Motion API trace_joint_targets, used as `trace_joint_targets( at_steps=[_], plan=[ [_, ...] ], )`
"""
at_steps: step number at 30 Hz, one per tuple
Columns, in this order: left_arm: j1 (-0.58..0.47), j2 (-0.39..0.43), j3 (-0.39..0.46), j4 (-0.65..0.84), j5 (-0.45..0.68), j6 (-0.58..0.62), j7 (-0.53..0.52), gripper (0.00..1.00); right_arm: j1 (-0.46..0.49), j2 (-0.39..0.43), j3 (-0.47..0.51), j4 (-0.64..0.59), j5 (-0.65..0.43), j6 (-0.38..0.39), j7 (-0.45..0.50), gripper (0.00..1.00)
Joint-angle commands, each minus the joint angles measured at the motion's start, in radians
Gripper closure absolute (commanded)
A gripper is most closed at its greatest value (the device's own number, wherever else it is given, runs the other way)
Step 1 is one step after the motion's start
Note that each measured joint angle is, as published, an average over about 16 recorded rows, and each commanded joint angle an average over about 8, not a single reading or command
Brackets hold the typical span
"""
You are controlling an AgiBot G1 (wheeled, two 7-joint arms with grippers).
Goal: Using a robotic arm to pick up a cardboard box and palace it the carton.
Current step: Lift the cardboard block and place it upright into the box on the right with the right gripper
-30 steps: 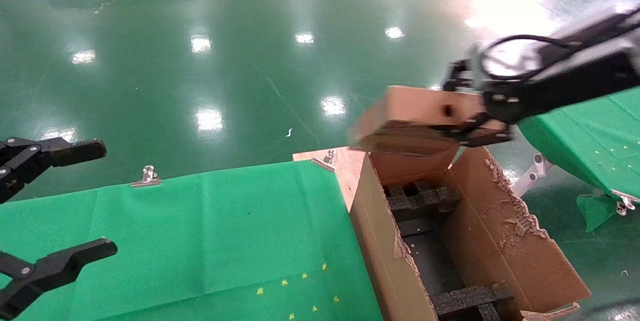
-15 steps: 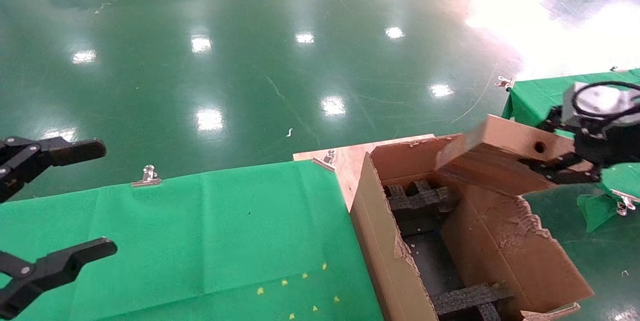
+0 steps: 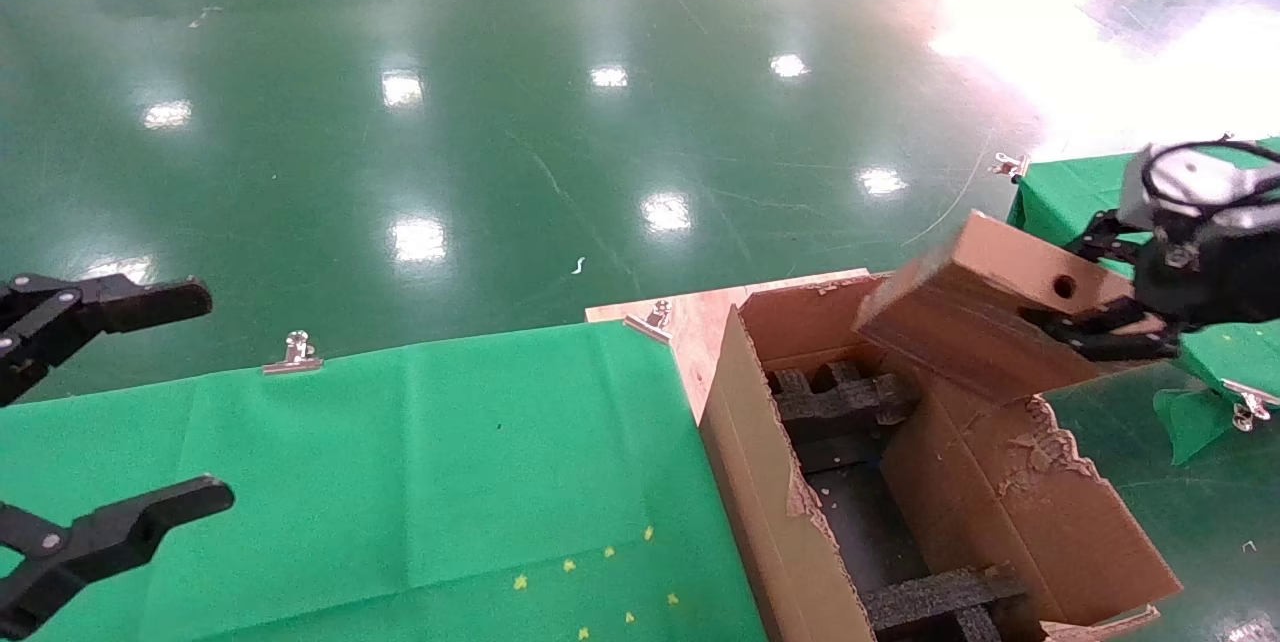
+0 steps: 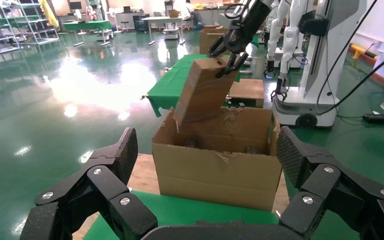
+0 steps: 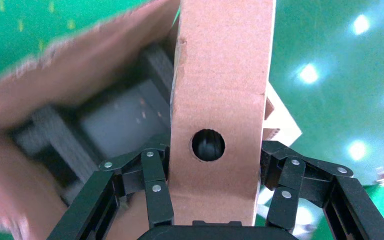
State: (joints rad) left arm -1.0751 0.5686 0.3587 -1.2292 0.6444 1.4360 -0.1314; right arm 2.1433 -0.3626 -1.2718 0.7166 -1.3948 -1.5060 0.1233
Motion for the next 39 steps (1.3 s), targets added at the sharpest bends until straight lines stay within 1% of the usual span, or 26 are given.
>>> trace_joint_targets(
  at_steps=[1, 7, 12, 16, 18, 21, 25, 28, 34, 39],
  plan=[
    [0.000, 0.000, 0.000, 0.000, 0.000, 0.000, 0.000, 0.00, -0.013, -0.005, 0.002, -0.017, 0.021, 0.010, 0.033, 1.00],
    [0.000, 0.000, 0.000, 0.000, 0.000, 0.000, 0.000, 0.00, -0.092, 0.014, -0.007, -0.046, 0.068, 0.094, 0.239, 1.00],
    [0.000, 0.000, 0.000, 0.000, 0.000, 0.000, 0.000, 0.00, -0.160, 0.045, -0.021, -0.027, 0.103, 0.160, 0.429, 1.00],
    [0.000, 0.000, 0.000, 0.000, 0.000, 0.000, 0.000, 0.00, -0.204, 0.068, -0.029, -0.009, 0.134, 0.195, 0.543, 1.00],
    [0.000, 0.000, 0.000, 0.000, 0.000, 0.000, 0.000, 0.00, -0.220, 0.076, -0.034, -0.003, 0.147, 0.205, 0.572, 1.00],
    [0.000, 0.000, 0.000, 0.000, 0.000, 0.000, 0.000, 0.00, -0.234, 0.082, -0.038, 0.001, 0.155, 0.214, 0.589, 1.00],
    [0.000, 0.000, 0.000, 0.000, 0.000, 0.000, 0.000, 0.00, -0.228, 0.080, -0.037, 0.001, 0.152, 0.211, 0.575, 1.00],
    [0.000, 0.000, 0.000, 0.000, 0.000, 0.000, 0.000, 0.00, -0.228, 0.076, -0.036, -0.006, 0.154, 0.212, 0.582, 1.00],
    [0.000, 0.000, 0.000, 0.000, 0.000, 0.000, 0.000, 0.00, -0.254, 0.069, -0.049, -0.005, 0.156, 0.238, 0.637, 1.00],
    [0.000, 0.000, 0.000, 0.000, 0.000, 0.000, 0.000, 0.00, -0.268, 0.074, -0.064, 0.024, 0.129, 0.257, 0.670, 1.00]
  ],
)
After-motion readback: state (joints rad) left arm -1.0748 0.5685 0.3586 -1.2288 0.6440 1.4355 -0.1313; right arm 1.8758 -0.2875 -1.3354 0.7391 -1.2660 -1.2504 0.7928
